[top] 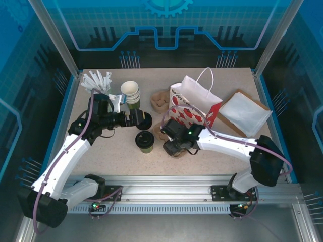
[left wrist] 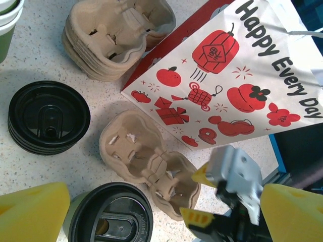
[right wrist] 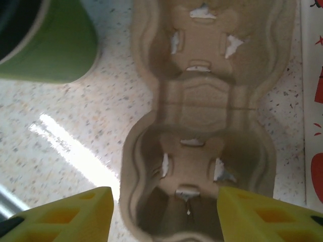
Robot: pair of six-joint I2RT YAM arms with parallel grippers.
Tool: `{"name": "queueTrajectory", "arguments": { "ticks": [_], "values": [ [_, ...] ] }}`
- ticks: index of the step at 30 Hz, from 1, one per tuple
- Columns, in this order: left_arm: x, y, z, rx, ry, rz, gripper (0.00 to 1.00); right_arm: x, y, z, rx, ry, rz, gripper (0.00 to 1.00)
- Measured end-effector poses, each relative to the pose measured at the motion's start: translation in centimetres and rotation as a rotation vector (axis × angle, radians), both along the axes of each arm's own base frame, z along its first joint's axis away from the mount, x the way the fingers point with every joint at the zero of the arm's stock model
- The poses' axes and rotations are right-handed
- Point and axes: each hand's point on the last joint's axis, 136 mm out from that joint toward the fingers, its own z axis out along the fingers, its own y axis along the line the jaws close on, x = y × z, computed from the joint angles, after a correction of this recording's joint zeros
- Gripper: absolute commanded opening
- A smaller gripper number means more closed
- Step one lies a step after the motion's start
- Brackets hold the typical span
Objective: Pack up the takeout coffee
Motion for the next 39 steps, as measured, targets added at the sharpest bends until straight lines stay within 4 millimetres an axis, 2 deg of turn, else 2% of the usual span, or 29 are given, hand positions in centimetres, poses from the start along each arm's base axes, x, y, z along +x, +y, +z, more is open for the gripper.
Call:
{"name": "queueTrajectory", "arguments": {
  "ticks": [6,13,20,39],
  "values": [
    [0.1,-0.1,-0.2,-0.005,-0.010,-0.003,0.98,2.8,0.2,-0.8,-0.005,0.022,-0.068,0.54],
    [0.2,-0.1,-0.3,-0.006,-0.012,-0.003,0.98,3.9,0.9,-2.3,-0.012,0.066,-0.071,0.52],
    [0.2,-0.1,-0.3,-0.006,-0.012,-0.003,0.98,4.2,1.3,-3.6,-0.037,0.087,-0.061,0.50],
    [0.0,-0.1,-0.4,-0.009,-0.012,-0.007,0.99,4.6,1.6,-4.3,-0.057,0.093,-0.050,0.46]
  ]
}}
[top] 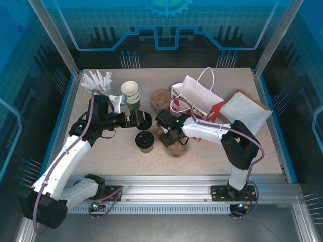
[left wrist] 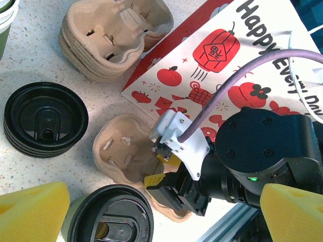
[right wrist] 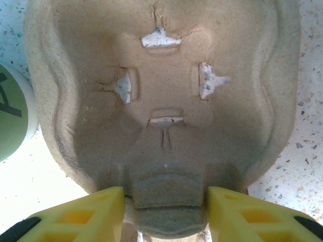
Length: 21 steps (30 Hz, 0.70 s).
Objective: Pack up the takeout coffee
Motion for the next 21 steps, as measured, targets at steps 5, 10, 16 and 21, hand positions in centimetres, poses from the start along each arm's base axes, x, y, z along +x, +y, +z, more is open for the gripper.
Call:
{"name": "queueTrajectory", "arguments": {
  "ticks": [5,10,16,21],
  "values": [
    [0.03,-0.01,0.08,-0.002,-0.003,-0.001,0.99,0.01,0.01,-0.02,-0.001,0.000,0.004,0.44],
    [0.03,-0.01,0.08,-0.002,-0.003,-0.001,0.98,0.04,0.01,-0.17,-0.005,0.000,0.009,0.43],
    [0.02,-0.02,0.03,-0.002,-0.003,-0.001,0.98,0.08,0.04,-0.19,-0.005,-0.001,0.010,0.45],
    [0.06,-0.03,0.04,-0.003,-0.006,-0.001,0.99,0.12,0.08,-0.23,-0.007,-0.001,0.015,0.38]
  ]
}}
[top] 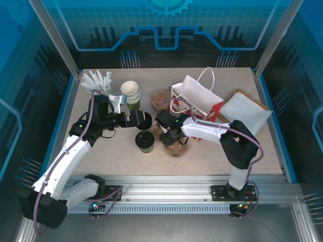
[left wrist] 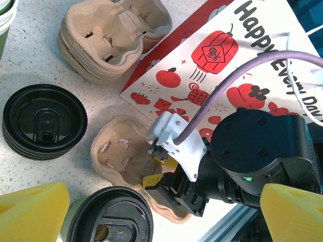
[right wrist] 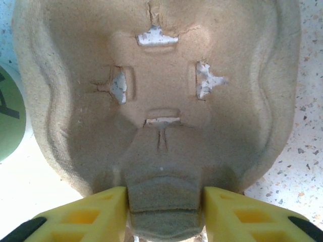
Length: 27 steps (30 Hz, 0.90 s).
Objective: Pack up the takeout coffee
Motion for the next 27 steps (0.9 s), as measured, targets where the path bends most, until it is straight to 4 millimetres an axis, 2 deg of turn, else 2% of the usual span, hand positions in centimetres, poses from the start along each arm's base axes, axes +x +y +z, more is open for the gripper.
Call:
{"name": "queueTrajectory", "arguments": {
  "ticks": [7,12,15,21,27],
  "values": [
    [0.0,0.0,0.0,-0.002,0.000,-0.003,0.99,0.0,0.0,0.2,-0.001,-0.004,0.004,0.30],
    [-0.1,-0.1,0.0,-0.004,0.001,-0.005,0.98,-0.4,-0.8,1.0,-0.014,-0.010,0.003,0.29],
    [-0.1,-0.1,0.0,-0.004,0.000,-0.005,0.98,-0.9,-1.2,3.0,-0.006,-0.042,0.006,0.29],
    [-0.2,0.1,0.5,-0.003,-0.017,0.007,0.98,-2.4,-1.1,8.8,0.071,-0.132,0.044,0.27],
    [0.2,1.9,1.7,0.022,-0.069,0.117,0.97,-2.4,1.7,14.4,0.171,-0.217,0.110,0.27]
  ]
}}
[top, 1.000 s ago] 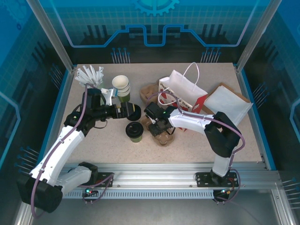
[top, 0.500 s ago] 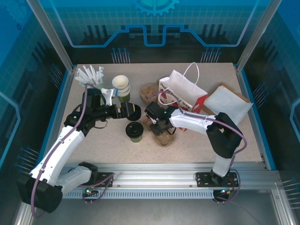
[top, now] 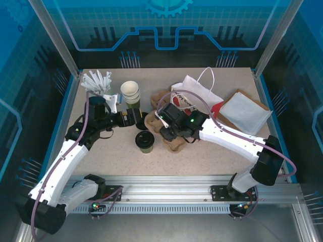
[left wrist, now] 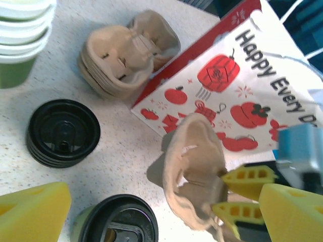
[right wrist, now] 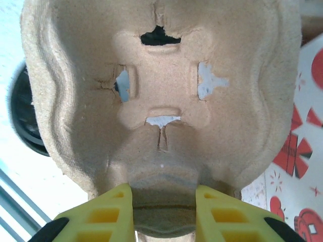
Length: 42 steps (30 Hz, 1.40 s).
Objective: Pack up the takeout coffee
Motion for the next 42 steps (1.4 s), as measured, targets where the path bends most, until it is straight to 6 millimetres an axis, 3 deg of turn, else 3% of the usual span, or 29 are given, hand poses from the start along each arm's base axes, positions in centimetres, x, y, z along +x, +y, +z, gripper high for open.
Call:
{"name": "queueTrajectory", "arguments": {
  "ticks": [6,13,16,21,25,31,35,42],
  "values": [
    [-0.2,3.0,2.8,0.015,-0.108,0.175,0.92,0.6,3.2,8.1,0.164,-0.105,0.080,0.27],
    [0.2,4.5,7.8,-0.016,-0.233,0.271,0.88,0.6,4.0,16.9,0.308,-0.223,0.155,0.26],
    [1.0,3.8,9.0,-0.027,-0.251,0.257,0.88,1.3,2.7,20.0,0.349,-0.274,0.143,0.26],
    [2.6,0.5,9.5,-0.051,-0.248,0.154,0.88,3.8,-2.1,23.8,0.388,-0.347,0.050,0.26],
    [4.6,-2.5,9.6,-0.068,-0.232,0.058,0.86,5.8,-6.6,25.4,0.395,-0.387,-0.046,0.25],
    [8.9,-7.6,9.3,-0.009,-0.234,-0.103,0.82,8.2,-12.1,25.3,0.370,-0.395,-0.173,0.25],
    [11.8,-11.2,8.2,0.056,-0.249,-0.221,0.78,9.3,-14.0,24.2,0.356,-0.373,-0.219,0.25],
    [16.1,-16.3,6.1,0.159,-0.251,-0.402,0.75,10.1,-15.3,22.6,0.346,-0.335,-0.243,0.24]
  ]
}}
